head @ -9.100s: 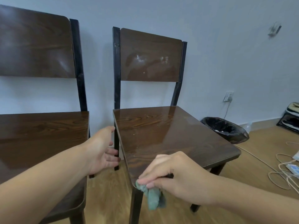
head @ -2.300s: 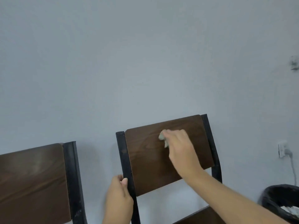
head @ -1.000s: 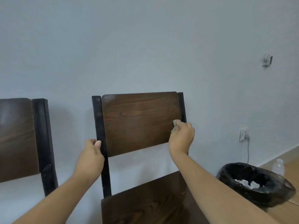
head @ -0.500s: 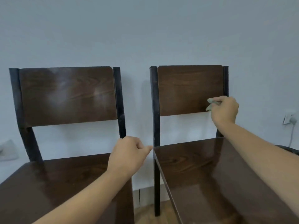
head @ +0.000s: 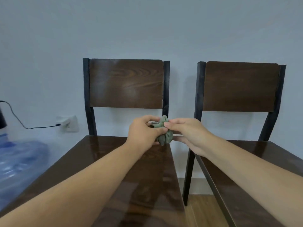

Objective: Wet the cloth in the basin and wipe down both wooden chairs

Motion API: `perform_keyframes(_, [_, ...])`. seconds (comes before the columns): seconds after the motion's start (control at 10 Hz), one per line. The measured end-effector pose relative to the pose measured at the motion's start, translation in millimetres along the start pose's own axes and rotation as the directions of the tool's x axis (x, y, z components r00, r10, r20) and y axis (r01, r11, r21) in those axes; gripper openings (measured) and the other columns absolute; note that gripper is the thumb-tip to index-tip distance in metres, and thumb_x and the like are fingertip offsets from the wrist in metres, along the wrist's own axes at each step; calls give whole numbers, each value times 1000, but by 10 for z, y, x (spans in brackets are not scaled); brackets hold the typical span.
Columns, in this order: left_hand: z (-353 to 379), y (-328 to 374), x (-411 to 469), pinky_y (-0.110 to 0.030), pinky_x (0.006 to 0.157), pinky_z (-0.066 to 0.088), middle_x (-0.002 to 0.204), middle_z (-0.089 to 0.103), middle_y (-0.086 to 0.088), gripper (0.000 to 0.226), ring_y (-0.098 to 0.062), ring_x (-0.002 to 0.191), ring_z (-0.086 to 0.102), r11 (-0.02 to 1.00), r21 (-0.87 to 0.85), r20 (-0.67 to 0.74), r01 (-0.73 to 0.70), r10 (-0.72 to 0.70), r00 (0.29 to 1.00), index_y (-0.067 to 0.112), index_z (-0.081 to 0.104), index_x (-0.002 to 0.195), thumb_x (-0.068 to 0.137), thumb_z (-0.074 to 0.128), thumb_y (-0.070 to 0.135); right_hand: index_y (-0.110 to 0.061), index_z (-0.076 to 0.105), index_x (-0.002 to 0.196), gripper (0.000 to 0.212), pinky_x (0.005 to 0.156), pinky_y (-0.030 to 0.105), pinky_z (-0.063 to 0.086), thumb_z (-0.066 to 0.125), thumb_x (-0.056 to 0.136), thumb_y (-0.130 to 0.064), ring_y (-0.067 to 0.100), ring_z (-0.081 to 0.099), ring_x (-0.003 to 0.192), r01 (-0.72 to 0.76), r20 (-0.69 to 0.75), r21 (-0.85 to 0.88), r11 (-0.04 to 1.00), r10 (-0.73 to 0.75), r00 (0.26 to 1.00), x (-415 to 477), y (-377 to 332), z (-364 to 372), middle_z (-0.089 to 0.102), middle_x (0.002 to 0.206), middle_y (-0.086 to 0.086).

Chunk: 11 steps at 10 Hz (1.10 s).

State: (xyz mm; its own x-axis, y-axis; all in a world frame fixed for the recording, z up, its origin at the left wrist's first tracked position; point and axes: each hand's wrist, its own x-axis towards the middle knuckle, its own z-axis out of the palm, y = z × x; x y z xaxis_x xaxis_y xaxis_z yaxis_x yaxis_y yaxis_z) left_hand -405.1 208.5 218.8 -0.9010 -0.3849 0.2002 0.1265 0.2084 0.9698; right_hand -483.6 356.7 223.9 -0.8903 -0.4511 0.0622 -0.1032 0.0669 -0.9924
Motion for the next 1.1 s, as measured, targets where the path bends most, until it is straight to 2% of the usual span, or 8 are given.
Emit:
perform_keyframes(0.2, [-1337,-19,-653,-27,62,62,102,72,-13,34,-21,85,76,985,127,-65,114,-106,992,13,74,112,81,80,2,-13,69,129,34,101,43,59,73,96,-10,22,74,114,0,411,-140,990,58,910,-445,-196,1006,77,122,9])
perform_keyframes(0.4, [-2728,-15,-1943,-24,63,61,90,78,-9,24,-13,74,77,958,216,-252,190,-134,958,13,74,102,81,79,1,-15,74,113,26,83,37,66,80,91,-27,20,80,85,306,496,-250,919,-150,855,-1373,-312,2754,80,101,5])
perform_keyframes(0.5, [-3202,-288,-2685,-30,64,63,87,80,-10,23,-22,76,78,950,168,-359,262,-188,914,8,71,96,76,81,2,-13,72,111,24,86,35,61,79,92,-24,21,74,91,443,583,-310,841,-199,788,-1775,-91,3460,76,101,7])
perform_keyframes(0.6, [-3430,-861,-3280,-26,63,62,91,80,-15,26,-25,78,79,908,109,-464,405,-314,828,-2,72,98,74,81,-1,-9,70,111,20,87,41,60,73,92,-14,30,70,97,472,709,-411,780,-52,703,-2043,402,3974,74,105,14])
perform_keyframes(0.8, [-3538,-2495,-3766,-46,69,65,94,77,-15,23,-29,78,78,734,165,-502,659,-512,696,12,79,98,80,77,-2,-1,75,101,19,82,50,58,70,83,0,35,73,91,87,683,-549,831,387,620,-2277,1960,4500,78,93,18])
perform_keyframes(0.9, [-3458,-3101,-3751,-38,71,63,92,77,-1,26,-19,78,74,623,386,-493,680,-484,723,21,80,98,77,77,7,-17,76,97,24,99,54,58,76,80,0,34,75,103,-73,671,-568,820,513,536,-2242,2564,4552,80,102,16])
perform_keyframes(1.0, [-3363,-3422,-3734,-19,69,52,96,72,6,27,-14,88,65,532,529,-456,661,-479,750,25,78,103,81,73,9,-12,73,117,36,107,50,54,79,84,1,29,72,111,-165,645,-604,779,600,474,-2224,2874,4556,78,111,11])
perform_keyframes(1.1, [-3294,-3572,-3724,-14,72,46,103,65,7,30,-13,94,62,497,570,-431,654,-497,753,25,74,114,86,70,14,-12,65,135,49,113,44,50,78,88,-1,26,64,124,-187,624,-636,749,641,447,-2231,2985,4570,71,128,9])
